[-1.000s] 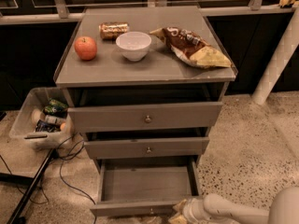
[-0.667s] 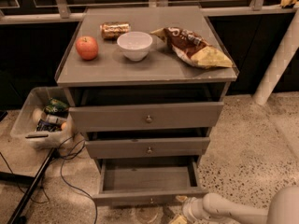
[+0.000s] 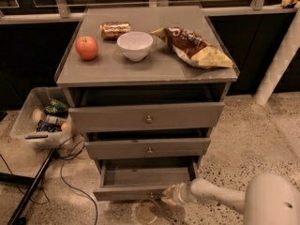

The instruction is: Close bottom drawer

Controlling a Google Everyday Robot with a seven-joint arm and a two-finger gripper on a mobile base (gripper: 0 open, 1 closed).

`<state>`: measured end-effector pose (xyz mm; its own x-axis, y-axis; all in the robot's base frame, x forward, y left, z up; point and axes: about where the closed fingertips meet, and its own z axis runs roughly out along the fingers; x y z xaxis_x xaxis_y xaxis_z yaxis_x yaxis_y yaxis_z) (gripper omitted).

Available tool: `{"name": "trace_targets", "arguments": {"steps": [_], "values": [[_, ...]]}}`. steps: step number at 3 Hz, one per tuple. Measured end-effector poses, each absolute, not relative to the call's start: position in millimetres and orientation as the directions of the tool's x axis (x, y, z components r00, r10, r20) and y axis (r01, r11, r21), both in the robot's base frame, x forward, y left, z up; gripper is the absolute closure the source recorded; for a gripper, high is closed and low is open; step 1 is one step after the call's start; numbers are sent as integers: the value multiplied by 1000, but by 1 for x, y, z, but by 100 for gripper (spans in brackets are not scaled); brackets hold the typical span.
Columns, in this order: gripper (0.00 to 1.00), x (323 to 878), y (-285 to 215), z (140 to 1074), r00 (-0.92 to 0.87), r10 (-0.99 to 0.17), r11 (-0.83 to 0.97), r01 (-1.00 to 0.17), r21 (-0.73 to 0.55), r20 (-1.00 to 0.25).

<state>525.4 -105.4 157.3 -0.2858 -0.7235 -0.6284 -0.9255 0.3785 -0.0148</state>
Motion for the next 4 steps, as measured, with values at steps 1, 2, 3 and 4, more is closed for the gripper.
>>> {"name": "trace_targets", "arguments": {"steps": [1, 2, 3, 4], "values": [[83, 548, -103, 161, -263, -733, 374, -926, -48, -628], [82, 548, -103, 161, -263, -733, 374, -926, -48, -628], [59, 548, -103, 161, -263, -733, 374, -926, -48, -628], [35, 548, -103, 161, -263, -733, 373, -926, -48, -628]]}}
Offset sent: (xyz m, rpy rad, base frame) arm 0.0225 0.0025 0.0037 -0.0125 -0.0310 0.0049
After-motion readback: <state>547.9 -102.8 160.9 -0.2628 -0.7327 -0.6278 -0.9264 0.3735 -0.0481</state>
